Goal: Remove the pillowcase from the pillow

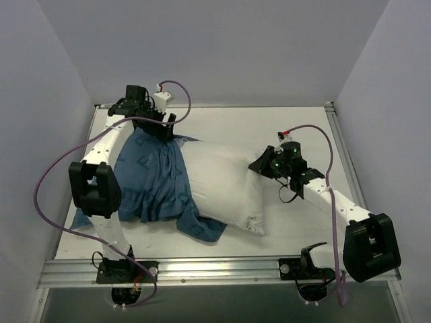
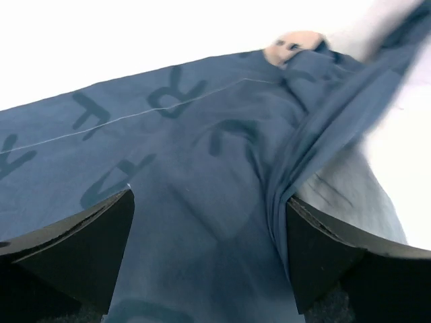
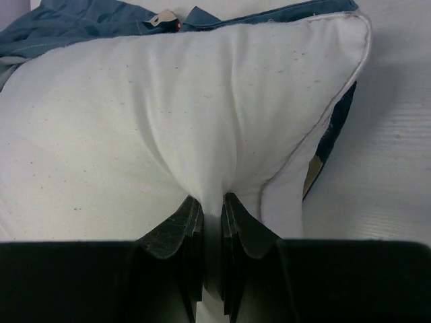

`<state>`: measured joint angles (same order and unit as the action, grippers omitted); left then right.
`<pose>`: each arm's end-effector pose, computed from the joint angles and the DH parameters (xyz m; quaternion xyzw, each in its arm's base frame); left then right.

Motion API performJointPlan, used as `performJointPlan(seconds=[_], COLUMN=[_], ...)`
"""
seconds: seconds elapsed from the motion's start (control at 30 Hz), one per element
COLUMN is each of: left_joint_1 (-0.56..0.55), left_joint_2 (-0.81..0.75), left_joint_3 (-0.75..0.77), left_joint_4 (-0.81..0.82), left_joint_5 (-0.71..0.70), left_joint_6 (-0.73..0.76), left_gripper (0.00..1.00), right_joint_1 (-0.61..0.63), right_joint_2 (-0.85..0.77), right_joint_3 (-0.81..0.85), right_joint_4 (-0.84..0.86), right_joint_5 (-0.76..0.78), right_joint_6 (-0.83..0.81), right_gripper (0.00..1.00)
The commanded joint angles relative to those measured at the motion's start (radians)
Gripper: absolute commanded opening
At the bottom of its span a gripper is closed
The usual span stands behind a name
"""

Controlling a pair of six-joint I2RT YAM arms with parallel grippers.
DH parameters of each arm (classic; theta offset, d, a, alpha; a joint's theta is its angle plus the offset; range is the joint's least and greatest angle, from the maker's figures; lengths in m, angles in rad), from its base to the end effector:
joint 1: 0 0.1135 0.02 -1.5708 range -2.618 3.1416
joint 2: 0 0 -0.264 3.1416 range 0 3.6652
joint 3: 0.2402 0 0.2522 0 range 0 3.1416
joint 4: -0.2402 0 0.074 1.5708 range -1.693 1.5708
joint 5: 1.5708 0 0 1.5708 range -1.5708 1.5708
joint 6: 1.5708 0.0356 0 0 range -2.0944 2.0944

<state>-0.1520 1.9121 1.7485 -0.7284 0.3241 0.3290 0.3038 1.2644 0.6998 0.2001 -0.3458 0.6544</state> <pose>0.4208 -0.0759 0.2977 0.2738 0.8910 -0.1225 0.3407 0.2634 0.0952 0.2465 0.0454 0.8159 0.3833 0.4306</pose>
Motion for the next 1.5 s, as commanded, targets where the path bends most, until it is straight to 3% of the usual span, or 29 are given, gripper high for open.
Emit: performJointPlan(seconds=[0.0, 0.23, 0.33, 0.4, 0.57, 0.7, 0.83, 0.93, 0.97, 1.03, 1.07, 1.1, 1.13, 1.27, 1.33, 1.47], left_joint_1=[0.023, 0.136, 0.225, 0.249, 0.270, 0.270, 0.270, 0.270, 0.269, 0.267, 0.266, 0.255, 0.246, 0.189, 0.164, 0.115], left_joint_2=[-0.123, -0.237, -0.291, -0.359, -0.543, -0.608, -0.575, -0.527, -0.513, -0.510, -0.518, -0.522, -0.527, -0.535, -0.525, -0.423], left_joint_3=[0.144, 0.269, 0.203, 0.053, -0.348, -0.574, -0.691, -0.675, -0.664, -0.623, -0.612, -0.604, -0.589, -0.541, -0.523, -0.404], left_joint_4=[-0.199, -0.558, -0.682, -0.703, -0.666, -0.513, -0.343, -0.261, -0.252, -0.221, -0.188, -0.166, -0.142, -0.024, 0.020, 0.069], left_joint_5=[0.151, 0.210, 0.231, 0.173, 0.034, -0.069, -0.201, -0.194, -0.175, -0.128, -0.082, -0.073, -0.068, -0.095, -0.141, -0.215], left_joint_6=[0.038, 0.106, 0.189, 0.248, 0.321, 0.320, 0.291, 0.240, 0.234, 0.210, 0.205, 0.193, 0.176, 0.134, 0.122, 0.113], left_gripper=[0.94, 0.94, 0.94, 0.94, 0.94, 0.94, 0.94, 0.97, 0.72, 0.36, 0.06, 0.02, 0.02, 0.02, 0.02, 0.02], right_joint_1=[-0.026, -0.135, -0.153, -0.155, -0.155, -0.157, -0.157, -0.157, -0.155, -0.154, -0.154, -0.149, -0.144, -0.042, 0.065, 0.251], right_joint_2=[0.009, 0.010, 0.006, -0.003, -0.028, -0.037, -0.031, -0.013, -0.005, 0.010, 0.013, 0.016, 0.016, 0.007, 0.009, 0.021], right_joint_3=[0.053, 0.063, 0.061, 0.058, 0.046, 0.053, 0.078, 0.144, 0.197, 0.257, 0.317, 0.345, 0.375, 0.509, 0.566, 0.572], right_joint_4=[-0.110, -0.103, -0.091, -0.094, -0.100, -0.113, -0.136, -0.197, -0.240, -0.330, -0.359, -0.385, -0.437, -0.553, -0.603, -0.651], right_joint_5=[0.137, 0.128, 0.111, 0.108, 0.094, 0.097, 0.094, 0.079, 0.079, 0.108, 0.119, 0.145, 0.162, 0.316, 0.420, 0.432], right_joint_6=[-0.012, 0.034, 0.045, 0.045, 0.036, 0.022, -0.010, -0.091, -0.122, -0.203, -0.228, -0.269, -0.286, -0.338, -0.351, -0.340], right_gripper=[0.00, 0.00, 0.00, 0.00, 0.00, 0.00, 0.00, 0.00, 0.00, 0.01, 0.09, 0.31, 0.41, 0.69, 0.73, 0.77])
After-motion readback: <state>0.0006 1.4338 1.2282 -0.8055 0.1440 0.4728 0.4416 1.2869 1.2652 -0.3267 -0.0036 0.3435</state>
